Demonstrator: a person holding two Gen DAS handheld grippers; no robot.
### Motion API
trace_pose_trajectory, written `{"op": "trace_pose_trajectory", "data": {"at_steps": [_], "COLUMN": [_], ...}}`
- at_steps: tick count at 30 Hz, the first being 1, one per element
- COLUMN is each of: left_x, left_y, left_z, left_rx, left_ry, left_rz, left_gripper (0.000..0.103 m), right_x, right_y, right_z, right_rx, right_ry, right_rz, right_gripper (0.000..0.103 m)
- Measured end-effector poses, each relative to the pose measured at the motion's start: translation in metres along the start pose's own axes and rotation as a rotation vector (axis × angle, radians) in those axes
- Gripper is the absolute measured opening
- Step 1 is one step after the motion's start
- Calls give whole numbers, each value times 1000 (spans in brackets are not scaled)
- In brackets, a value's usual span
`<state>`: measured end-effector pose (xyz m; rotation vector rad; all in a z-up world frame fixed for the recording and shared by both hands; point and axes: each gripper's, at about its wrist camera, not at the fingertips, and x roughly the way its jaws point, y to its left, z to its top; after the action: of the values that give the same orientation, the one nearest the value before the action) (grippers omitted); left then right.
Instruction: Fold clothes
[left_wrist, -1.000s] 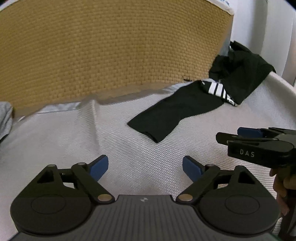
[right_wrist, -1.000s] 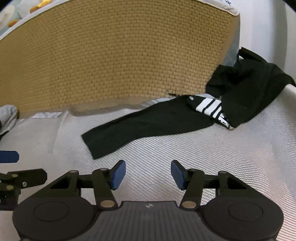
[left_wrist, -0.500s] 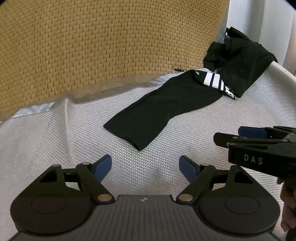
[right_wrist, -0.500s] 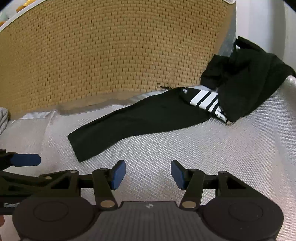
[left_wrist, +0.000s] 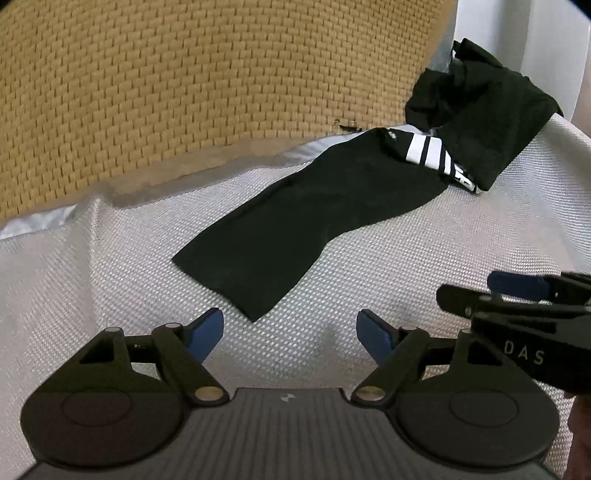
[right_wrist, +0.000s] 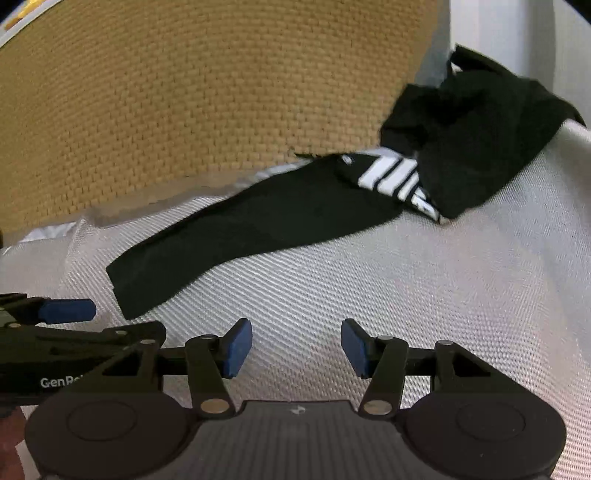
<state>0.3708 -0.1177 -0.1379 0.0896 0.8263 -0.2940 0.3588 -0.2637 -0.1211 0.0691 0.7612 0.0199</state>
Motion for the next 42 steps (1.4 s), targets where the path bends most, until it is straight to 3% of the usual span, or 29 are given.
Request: {"op": "trace_pose_trajectory", "data": {"at_steps": [11,20,23,26,31,35,39,42], "left_x": [39,67,72,74,72,69,59,49], "left_y": [-16,-22,-19,-12,-2,7,15,34], "left_z": [16,35,42,46,46,45,46,50], "left_rx": [8,101,94,76,44,3,-28,-121], "left_ry": [21,-4,-13,-21,-49,-56,-106,-126], "left_rz": [5,11,15,23,31,14,59,69], "left_gripper": [81,77,65,46,10,8,7,7], "right_x": [0,6,8,9,11,12,12,11], "right_y": [-36,-43,-40,-39,-37,-37,-38,-38], "right_z": [4,8,8,8,8,6,4,4], "right_rx": [92,133,130,129,117,112,110,105], "right_ry": [-26,-15,-9,-2,4,16,22,18], "right_rz": [-17,-10,-8,-2,-8,-13,-16,-15], "right_gripper": [58,58,58,58,58,58,58,58]}}
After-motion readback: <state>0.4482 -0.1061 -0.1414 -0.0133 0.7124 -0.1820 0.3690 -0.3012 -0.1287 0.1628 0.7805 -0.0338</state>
